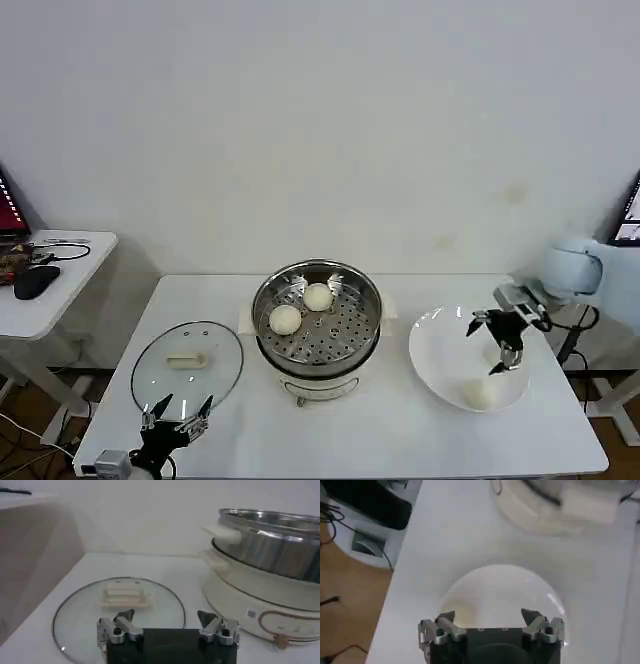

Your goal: Take steamed baozi put them in steamer then cover it.

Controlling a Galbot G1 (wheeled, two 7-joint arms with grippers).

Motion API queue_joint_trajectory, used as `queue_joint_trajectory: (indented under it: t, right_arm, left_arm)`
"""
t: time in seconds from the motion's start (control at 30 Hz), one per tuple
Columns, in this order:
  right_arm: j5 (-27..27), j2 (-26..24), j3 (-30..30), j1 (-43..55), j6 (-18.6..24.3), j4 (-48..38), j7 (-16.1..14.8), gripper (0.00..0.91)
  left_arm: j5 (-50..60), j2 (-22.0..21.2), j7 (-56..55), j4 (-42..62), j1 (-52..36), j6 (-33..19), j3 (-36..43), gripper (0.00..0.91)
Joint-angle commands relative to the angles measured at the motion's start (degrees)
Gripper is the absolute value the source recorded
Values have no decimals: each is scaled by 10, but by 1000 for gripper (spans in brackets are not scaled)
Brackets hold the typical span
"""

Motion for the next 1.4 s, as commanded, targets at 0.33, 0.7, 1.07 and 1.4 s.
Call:
queue_joint_trajectory:
  t: [0.33, 0.7, 1.07, 1.4]
  right_arm:
    - [-49, -19, 93, -163, 6, -39, -2, 907]
    - [-51, -6, 137, -201, -3, -70, 10, 907]
    - [-44, 4, 158, -222, -14, -85, 7, 877]
    - [-39, 2, 169, -234, -24, -89, -1, 625]
  left_arm:
    - [2, -1, 0, 1, 6, 1, -2, 907]
    - [3, -5, 0, -3, 10, 2, -2, 907]
    - [4, -7, 0, -6, 16, 2, -2, 907]
    - [5, -9, 1, -7, 20, 1, -3, 907]
